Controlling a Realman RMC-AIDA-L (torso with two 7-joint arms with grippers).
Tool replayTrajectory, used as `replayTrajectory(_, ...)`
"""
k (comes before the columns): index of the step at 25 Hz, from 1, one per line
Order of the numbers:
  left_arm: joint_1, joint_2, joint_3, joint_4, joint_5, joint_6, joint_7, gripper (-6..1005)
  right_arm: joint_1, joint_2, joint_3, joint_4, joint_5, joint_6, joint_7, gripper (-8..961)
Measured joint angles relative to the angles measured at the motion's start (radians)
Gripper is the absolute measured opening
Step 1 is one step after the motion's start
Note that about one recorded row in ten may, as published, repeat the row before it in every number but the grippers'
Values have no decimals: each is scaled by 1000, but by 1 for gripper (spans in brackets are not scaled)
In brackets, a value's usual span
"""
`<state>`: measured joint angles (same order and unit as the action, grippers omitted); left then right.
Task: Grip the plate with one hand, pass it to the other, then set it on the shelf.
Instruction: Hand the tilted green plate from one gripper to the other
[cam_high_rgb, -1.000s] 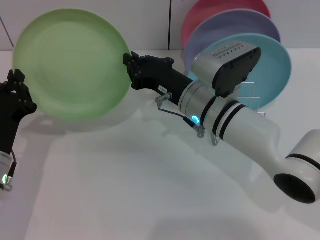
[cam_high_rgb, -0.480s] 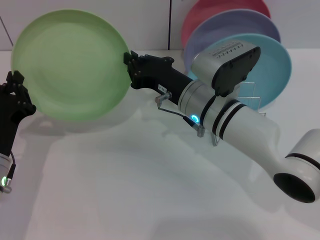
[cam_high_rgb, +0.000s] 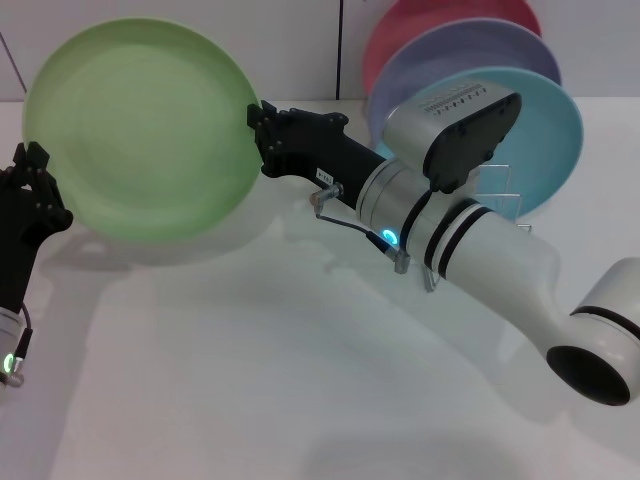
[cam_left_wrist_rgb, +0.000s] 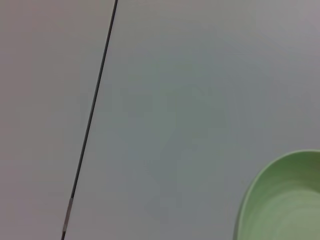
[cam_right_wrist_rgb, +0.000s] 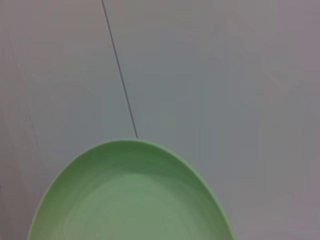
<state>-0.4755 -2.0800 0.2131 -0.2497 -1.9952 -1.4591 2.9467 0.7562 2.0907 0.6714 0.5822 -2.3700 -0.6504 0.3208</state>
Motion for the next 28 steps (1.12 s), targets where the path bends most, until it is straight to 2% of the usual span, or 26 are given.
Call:
replayTrajectory(12,19,1,2,1,53,-45,-5,52,-3,0,-1,2,0,0,0,34)
replayTrajectory(17,26,2,-17,8,52,-54,-6,241,-5,1,-2,2,0,0,0,33)
replayTrajectory(22,39,6,-54,16,54,-55,-7,476,-7,1,-2,0,0,0,0,33)
replayTrajectory(28,51,8,-67,19,49,-78,-8,548,-8,0,-1,-2,0,0,0,32)
